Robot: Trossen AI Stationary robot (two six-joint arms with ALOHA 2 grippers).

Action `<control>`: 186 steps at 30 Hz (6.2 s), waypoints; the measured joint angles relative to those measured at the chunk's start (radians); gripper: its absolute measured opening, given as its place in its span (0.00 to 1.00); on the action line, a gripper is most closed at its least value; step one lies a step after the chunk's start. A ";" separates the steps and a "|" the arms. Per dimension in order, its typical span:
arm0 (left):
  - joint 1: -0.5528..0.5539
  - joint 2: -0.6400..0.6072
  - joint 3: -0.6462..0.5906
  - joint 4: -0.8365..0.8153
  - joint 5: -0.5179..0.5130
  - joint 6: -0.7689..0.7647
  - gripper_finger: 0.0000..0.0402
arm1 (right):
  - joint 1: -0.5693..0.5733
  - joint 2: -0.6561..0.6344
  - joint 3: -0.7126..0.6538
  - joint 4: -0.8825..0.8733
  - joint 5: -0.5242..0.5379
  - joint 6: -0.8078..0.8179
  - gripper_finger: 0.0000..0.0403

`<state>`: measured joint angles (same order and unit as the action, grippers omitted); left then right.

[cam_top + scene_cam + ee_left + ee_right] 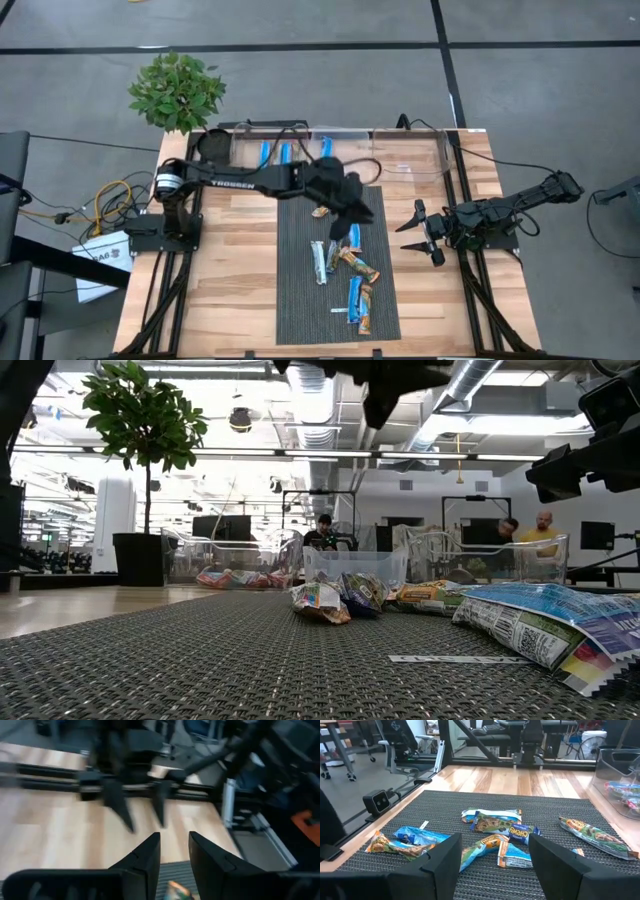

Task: Pick and place Granola Bars by type
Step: Put the blue granola bar into the middle transparent bin

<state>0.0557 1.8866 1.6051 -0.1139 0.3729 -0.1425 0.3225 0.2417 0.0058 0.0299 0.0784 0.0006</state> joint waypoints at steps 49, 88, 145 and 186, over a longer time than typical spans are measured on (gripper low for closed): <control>-0.360 -0.051 0.000 -0.729 -0.760 -0.761 0.23 | 0.000 0.000 0.000 0.000 0.000 0.000 0.55; -0.254 0.196 -0.042 -0.473 -0.535 -1.051 0.58 | 0.000 0.000 0.000 0.004 0.000 0.000 0.55; -0.247 0.291 -0.027 -0.452 -0.483 -0.900 0.09 | 0.000 0.000 0.000 0.000 0.000 0.000 0.55; -0.179 0.288 0.608 -0.563 -0.897 -0.350 0.09 | 0.000 0.000 0.000 0.000 0.000 0.000 0.55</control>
<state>-0.1233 2.1742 2.2127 -0.6766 -0.5237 -0.4926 0.3228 0.2420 0.0058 0.0299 0.0788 0.0004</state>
